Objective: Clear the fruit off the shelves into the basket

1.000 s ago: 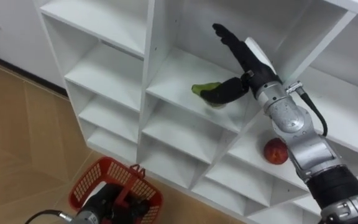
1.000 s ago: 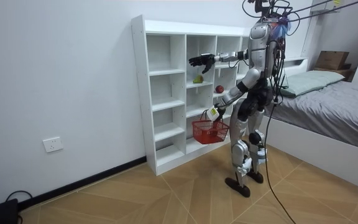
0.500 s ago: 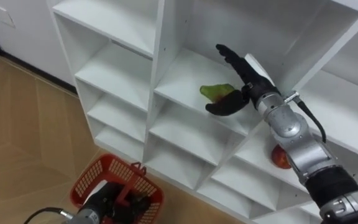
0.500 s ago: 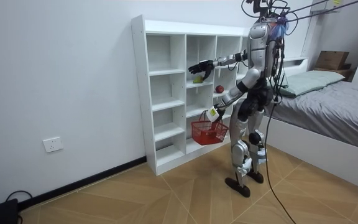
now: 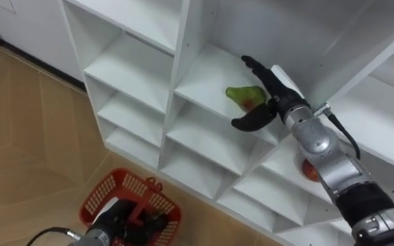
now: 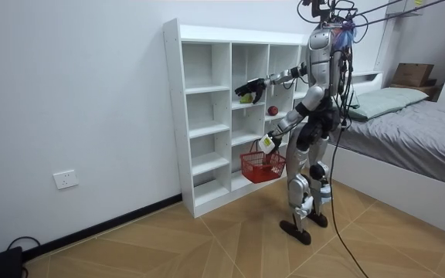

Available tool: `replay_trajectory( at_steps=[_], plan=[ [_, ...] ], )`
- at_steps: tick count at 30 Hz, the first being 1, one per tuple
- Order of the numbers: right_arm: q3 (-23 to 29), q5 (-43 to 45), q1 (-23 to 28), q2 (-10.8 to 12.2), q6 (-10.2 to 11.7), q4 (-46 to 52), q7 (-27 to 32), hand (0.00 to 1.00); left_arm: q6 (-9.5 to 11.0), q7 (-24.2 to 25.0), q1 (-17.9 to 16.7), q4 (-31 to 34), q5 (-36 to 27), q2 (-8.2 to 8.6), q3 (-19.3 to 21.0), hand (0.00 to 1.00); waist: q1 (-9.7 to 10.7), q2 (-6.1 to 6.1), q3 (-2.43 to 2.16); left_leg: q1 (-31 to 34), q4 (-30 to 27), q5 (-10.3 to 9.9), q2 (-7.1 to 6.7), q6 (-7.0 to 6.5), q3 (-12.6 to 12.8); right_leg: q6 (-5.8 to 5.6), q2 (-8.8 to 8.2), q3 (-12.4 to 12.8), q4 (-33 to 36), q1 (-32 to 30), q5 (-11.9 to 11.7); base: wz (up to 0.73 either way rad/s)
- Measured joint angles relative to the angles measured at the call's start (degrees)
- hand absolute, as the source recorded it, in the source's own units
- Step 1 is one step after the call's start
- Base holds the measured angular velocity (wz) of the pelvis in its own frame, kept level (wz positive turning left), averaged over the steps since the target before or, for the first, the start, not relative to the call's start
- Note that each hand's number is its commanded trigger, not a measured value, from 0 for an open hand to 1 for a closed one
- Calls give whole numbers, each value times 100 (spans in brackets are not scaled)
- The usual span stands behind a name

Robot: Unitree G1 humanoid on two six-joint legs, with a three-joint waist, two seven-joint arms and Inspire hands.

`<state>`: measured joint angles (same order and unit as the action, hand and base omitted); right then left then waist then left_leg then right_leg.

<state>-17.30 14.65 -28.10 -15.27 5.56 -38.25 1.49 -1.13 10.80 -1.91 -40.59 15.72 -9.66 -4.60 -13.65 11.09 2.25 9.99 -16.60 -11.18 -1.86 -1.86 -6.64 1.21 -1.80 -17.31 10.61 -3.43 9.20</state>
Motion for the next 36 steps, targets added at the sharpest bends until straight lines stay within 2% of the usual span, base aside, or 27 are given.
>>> replay_trajectory(
  at_steps=[7,18,24,36],
  plan=[
    [6,186,-44,0,-34,-71,116,0,-1,-3,144,0,-9,77,-69,100,-61,-57,26,289,-61,27,9,0,32,12,5,7,8,-275,-47,0],
    [5,378,-90,0,-26,-184,165,0,-39,8,251,-154,-8,155,-128,100,-74,-142,-18,298,-37,81,8,7,36,17,0,14,10,-315,-70,0],
    [0,619,-191,0,-67,-364,162,0,-63,9,250,-379,-9,179,-129,100,-81,-142,-19,297,-3,117,3,10,33,24,-8,15,20,-333,-80,0],
    [0,683,-230,1,-103,-407,166,0,-68,12,275,-431,-9,196,-126,100,-80,-130,-18,313,-6,122,3,9,32,23,-11,5,21,-344,-89,0]
  ],
)
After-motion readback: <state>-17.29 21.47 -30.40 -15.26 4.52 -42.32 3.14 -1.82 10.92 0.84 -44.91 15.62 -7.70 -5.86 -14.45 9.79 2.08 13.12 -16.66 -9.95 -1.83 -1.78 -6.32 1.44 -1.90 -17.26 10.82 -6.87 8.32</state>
